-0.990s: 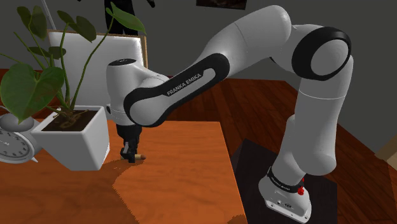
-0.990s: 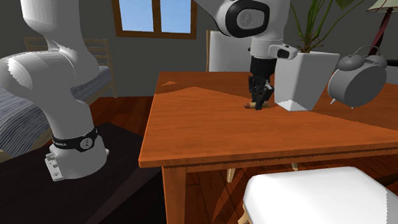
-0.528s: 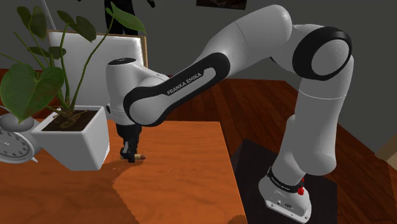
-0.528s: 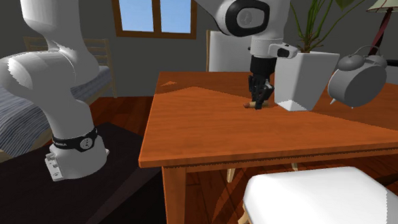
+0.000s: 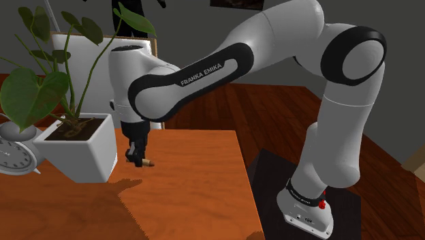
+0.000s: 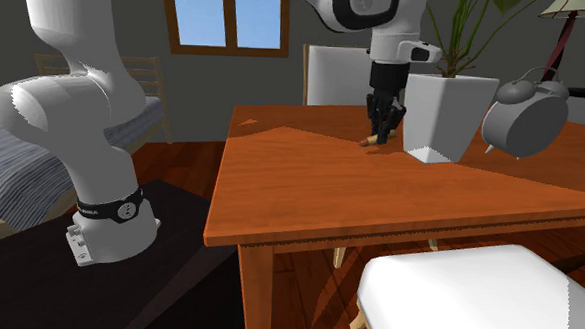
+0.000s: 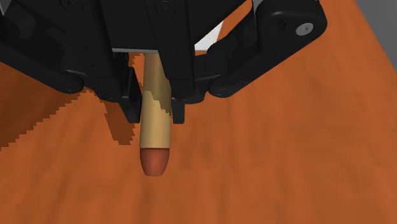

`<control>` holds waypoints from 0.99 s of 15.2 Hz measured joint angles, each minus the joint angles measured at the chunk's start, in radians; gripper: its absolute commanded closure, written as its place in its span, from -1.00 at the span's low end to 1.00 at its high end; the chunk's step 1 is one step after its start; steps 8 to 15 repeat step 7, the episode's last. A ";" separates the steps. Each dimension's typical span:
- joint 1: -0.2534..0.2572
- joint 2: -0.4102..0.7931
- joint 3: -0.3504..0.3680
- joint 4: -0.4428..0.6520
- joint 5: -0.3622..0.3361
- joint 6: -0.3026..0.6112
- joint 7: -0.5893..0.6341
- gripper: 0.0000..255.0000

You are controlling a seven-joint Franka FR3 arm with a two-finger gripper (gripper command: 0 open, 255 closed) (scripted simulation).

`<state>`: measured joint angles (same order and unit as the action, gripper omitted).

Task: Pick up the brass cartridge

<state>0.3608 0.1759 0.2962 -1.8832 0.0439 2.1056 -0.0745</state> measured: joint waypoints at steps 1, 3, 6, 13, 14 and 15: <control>-0.001 -0.003 0.000 0.008 0.001 -0.011 -0.002 1.00; -0.001 -0.008 0.000 0.031 0.001 -0.039 0.000 1.00; -0.003 -0.015 0.000 0.063 0.003 -0.077 -0.001 1.00; -0.003 -0.018 0.000 0.067 0.004 -0.084 0.000 1.00; -0.003 -0.018 0.000 0.067 0.004 -0.084 0.000 1.00; -0.003 -0.018 0.000 0.067 0.004 -0.084 0.000 1.00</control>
